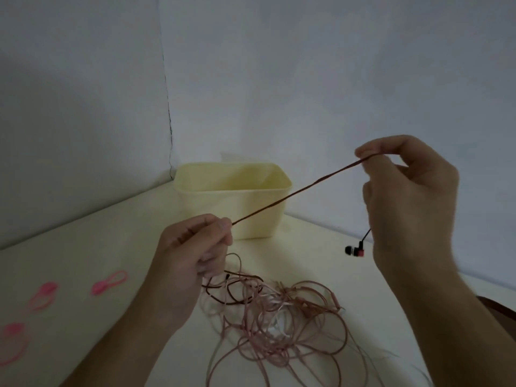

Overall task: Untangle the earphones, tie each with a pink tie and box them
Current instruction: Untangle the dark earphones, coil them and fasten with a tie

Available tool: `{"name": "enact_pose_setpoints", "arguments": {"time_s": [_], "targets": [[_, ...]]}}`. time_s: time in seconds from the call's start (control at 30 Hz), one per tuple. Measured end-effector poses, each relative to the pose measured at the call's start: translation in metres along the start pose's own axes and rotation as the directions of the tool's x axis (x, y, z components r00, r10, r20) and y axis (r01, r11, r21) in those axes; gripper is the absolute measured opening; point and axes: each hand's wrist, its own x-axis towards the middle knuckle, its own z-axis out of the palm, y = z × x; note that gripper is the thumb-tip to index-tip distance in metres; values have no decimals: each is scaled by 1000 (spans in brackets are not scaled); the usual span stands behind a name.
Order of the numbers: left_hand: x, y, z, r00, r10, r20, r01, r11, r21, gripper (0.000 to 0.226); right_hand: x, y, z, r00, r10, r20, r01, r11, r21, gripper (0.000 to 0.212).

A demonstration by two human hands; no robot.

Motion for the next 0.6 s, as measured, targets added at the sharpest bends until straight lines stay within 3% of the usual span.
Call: {"name": "enact_pose_setpoints", "arguments": {"time_s": [0.07, 0.13, 0.23, 0.27, 0.33, 0.43, 0.5, 0.57, 0.6], "targets": [[2, 1, -4, 1000, 2, 5, -2, 999, -36, 31, 2, 3, -1, 997, 50, -55, -47, 997, 58, 21], [3, 3, -7, 999, -13, 35, 19, 984, -177, 25, 4, 8, -3, 994, 89, -64, -86, 996, 35, 23], [4, 8, -11, 994, -40, 104, 74, 932, -354, 28, 10, 16, -4, 965, 230, 125, -193, 947, -257, 19], [3, 9, -11, 993, -38, 114, 77, 931, -356, 24, 11, 19, -4, 920, 315, 233, -202, 890, -409, 17], [2, 8, -7, 996, -49, 68, 65, 963, -262, 26, 7, 21, -2, 760, 501, 413, -117, 731, -672, 15], [-1, 3, 3, 999, -43, -32, 42, 999, -13, 26, -5, 26, 7, 580, 639, 505, 53, 589, -807, 16], [-2, 1, 7, 998, -40, -43, 44, 994, 101, 25, -10, 25, 11, 549, 641, 536, 110, 580, -807, 50], [-4, 0, 10, 997, -47, -60, 58, 977, 206, 27, -13, 17, 14, 543, 533, 649, 260, 628, -733, 86], [-5, 0, 12, 997, -44, -62, 58, 968, 245, 29, -17, 10, 16, 523, 450, 724, 331, 676, -659, 94]]}}
